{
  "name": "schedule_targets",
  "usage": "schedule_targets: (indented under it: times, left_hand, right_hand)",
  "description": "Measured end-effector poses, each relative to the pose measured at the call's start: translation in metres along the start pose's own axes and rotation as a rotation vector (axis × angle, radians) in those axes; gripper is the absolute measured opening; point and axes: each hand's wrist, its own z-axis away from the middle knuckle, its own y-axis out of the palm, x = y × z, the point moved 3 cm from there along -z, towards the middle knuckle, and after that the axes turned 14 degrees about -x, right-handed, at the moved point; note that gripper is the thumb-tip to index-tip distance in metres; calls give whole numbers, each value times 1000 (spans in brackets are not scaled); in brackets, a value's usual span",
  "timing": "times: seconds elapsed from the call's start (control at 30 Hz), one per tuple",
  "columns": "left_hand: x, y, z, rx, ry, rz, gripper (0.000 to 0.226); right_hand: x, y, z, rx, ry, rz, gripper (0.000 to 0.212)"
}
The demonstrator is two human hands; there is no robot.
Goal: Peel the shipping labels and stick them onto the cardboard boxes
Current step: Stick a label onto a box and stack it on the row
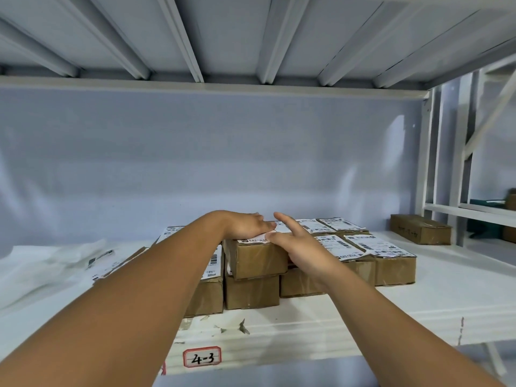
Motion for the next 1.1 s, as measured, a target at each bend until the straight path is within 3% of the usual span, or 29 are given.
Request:
schedule_targets:
  times: [0.23,0.33,0.53,0.7,0.87,0.97,1.1]
  left_hand:
    - [12,1,23,-53,87,260,46]
    - [15,1,41,-58,117,358,42]
    - [27,13,60,-352,63,431,45]
    - [26,20,63,-441,-20,429,44]
    - [23,26,72,-482,-167,385,77]
    - [19,31,81,-458,-114,360,91]
    - [12,22,96,-568,-41,534,115]
  right_hand:
    - [-4,5,-2,15,-30,25,26]
    - [-5,4,-3,0,-27,27,28]
    - [-1,3,1,-1,-53,50,38]
    - [1,-3,4,8,-46,72,40]
    - [5,4,1,-87,-109,220,41]
    - [6,5,1,-152,-161,345,40]
    - [16,2,15,-193,-174,141,30]
